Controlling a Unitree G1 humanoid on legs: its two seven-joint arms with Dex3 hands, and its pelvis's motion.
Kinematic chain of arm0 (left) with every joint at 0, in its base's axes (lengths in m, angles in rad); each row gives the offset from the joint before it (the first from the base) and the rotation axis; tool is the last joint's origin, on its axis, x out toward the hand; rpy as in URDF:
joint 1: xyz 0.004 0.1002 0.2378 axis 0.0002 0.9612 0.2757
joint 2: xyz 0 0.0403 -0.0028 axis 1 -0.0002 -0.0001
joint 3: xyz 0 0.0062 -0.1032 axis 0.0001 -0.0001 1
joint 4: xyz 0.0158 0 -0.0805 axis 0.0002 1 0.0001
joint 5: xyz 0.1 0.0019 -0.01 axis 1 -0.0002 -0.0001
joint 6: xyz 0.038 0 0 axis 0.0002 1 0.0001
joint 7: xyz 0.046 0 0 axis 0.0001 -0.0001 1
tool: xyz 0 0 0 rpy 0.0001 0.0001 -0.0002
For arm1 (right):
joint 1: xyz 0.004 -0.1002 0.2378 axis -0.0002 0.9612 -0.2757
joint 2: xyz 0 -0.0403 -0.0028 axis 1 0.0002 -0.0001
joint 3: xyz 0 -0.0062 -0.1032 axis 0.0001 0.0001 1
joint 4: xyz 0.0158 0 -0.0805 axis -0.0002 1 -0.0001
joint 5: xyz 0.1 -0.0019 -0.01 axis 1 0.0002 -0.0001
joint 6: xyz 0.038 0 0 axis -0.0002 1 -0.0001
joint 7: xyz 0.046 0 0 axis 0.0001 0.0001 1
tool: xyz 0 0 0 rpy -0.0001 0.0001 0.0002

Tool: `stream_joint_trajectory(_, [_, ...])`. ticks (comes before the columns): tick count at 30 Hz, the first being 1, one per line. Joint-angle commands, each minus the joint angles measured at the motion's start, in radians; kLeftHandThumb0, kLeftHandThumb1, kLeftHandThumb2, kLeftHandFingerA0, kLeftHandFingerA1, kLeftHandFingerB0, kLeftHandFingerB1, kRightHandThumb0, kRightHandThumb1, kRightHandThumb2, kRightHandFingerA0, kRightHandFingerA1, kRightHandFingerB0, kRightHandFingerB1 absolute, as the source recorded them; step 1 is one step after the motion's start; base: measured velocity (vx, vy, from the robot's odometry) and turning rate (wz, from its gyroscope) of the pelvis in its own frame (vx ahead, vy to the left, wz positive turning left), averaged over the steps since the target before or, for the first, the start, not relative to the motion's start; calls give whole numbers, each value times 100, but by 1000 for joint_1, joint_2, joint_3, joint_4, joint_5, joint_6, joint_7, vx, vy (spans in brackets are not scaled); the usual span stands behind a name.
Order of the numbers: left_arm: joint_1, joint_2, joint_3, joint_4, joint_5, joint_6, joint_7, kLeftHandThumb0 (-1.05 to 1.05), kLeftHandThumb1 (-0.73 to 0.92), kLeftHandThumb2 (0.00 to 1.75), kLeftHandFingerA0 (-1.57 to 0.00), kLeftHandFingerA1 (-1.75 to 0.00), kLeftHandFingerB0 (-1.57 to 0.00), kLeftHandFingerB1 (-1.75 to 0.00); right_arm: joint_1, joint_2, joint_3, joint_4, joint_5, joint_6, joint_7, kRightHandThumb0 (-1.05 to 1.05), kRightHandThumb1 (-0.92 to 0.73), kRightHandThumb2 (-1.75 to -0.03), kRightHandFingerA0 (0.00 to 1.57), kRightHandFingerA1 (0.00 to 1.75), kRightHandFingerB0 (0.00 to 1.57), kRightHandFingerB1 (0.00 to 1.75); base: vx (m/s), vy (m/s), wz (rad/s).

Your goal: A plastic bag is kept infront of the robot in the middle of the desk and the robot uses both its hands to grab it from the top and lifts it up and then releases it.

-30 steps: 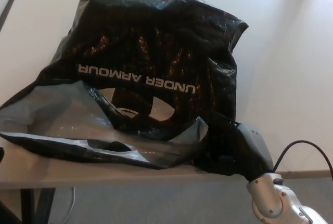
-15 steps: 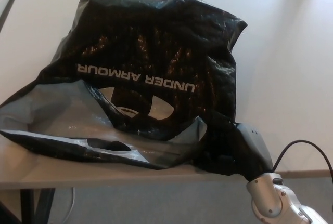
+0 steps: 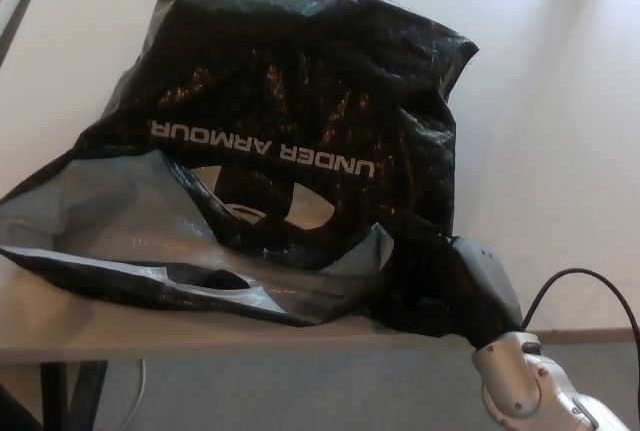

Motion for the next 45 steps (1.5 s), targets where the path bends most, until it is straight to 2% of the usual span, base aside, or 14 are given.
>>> stream_joint_trajectory(1, [141, -31, -74, -115, -100, 344, -43, -27, 48, 55, -58, -41, -40, -35, -44, -5, 4, 55, 6, -6, -24, -24, -74, -55, 62, 175, 46, 167, 0, 0, 0])
stream_joint_trajectory(6, [154, -26, -80, -140, -122, 373, -40, -24, 47, 54, -54, -41, -35, -34, -46, -4, 11, 68, -3, -28, -46, -21, -71, -58, 67, 175, 44, 170, 0, 0, 0])
stream_joint_trajectory(19, [141, -18, -151, -196, -148, 424, -31, -25, 50, 56, -47, -40, -43, -36, -60, 5, 9, 100, 13, -56, -57, -21, -73, -58, 66, 175, 42, 172, 0, 0, 0])
stream_joint_trajectory(23, [96, -14, -162, -152, -150, 457, -4, -25, 49, 55, -52, -40, -39, -35, -60, 7, 9, 102, 19, -51, -42, -22, -74, -58, 66, 175, 42, 171, 0, 0, 0])
stream_joint_trajectory(28, [0, -5, -168, -11, -126, 429, -3, -26, 49, 55, -57, -43, -46, -37, -61, 7, 9, 108, 22, -68, -41, -21, -73, -59, 67, 175, 43, 170, 0, 0, 0])
stream_joint_trajectory(30, [-47, 4, -172, 51, -105, 396, 7, -25, 48, 55, -67, -47, -33, -34, -61, 10, 8, 111, 25, -70, -39, -21, -73, -59, 67, 175, 44, 170, 0, 0, 0])
stream_joint_trajectory(33, [-110, 16, -163, 147, -90, 354, 21, -23, 49, 55, -62, -44, -33, -35, -63, 13, 10, 120, 25, -80, -45, -20, -73, -58, 67, 175, 43, 170, 0, 0, 0])
stream_joint_trajectory(34, [-136, 22, -164, 176, -80, 334, 29, -23, 52, 56, -52, -40, -30, -33, -63, 14, 10, 123, 25, -84, -49, -20, -73, -58, 68, 175, 43, 170, 0, 0, 0])
stream_joint_trajectory(37, [-192, 39, -176, 257, -49, 287, 39, -26, 53, 56, -65, -49, -33, -34, -63, 17, 12, 125, 23, -77, -55, -20, -72, -58, 68, 175, 43, 171, 0, 0, 0])
stream_joint_trajectory(40, [-232, 49, -171, 334, -38, 250, 54, -26, 53, 56, -71, -59, -35, -34, -59, 18, 14, 123, 24, -77, -55, -20, -73, -58, 67, 175, 43, 172, 0, 0, 0])
stream_joint_trajectory(42, [-241, 53, -175, 358, -30, 232, 55, -27, 53, 56, -73, -60, -36, -34, -58, 17, 16, 124, 24, -82, -54, -20, -73, -58, 67, 175, 43, 172, 0, 0, 0])
stream_joint_trajectory(43, [-243, 53, -176, 366, -26, 225, 57, -25, 55, 57, -70, -100, -35, -33, -58, 18, 15, 124, 28, -82, -50, -20, -73, -58, 67, 175, 43, 172, 0, 0, 0])
stream_joint_trajectory(44, [-245, 55, -183, 378, -16, 212, 56, -27, 52, 56, -78, -93, -34, -33, -59, 19, 12, 129, 33, -87, -48, -21, -73, -58, 68, 175, 44, 171, 0, 0, 0])
stream_joint_trajectory(45, [-247, 58, -192, 389, -6, 201, 50, -27, 52, 56, -78, -93, -34, -33, -61, 19, 11, 135, 36, -94, -50, -21, -73, -58, 68, 175, 44, 171, 0, 0, 0])
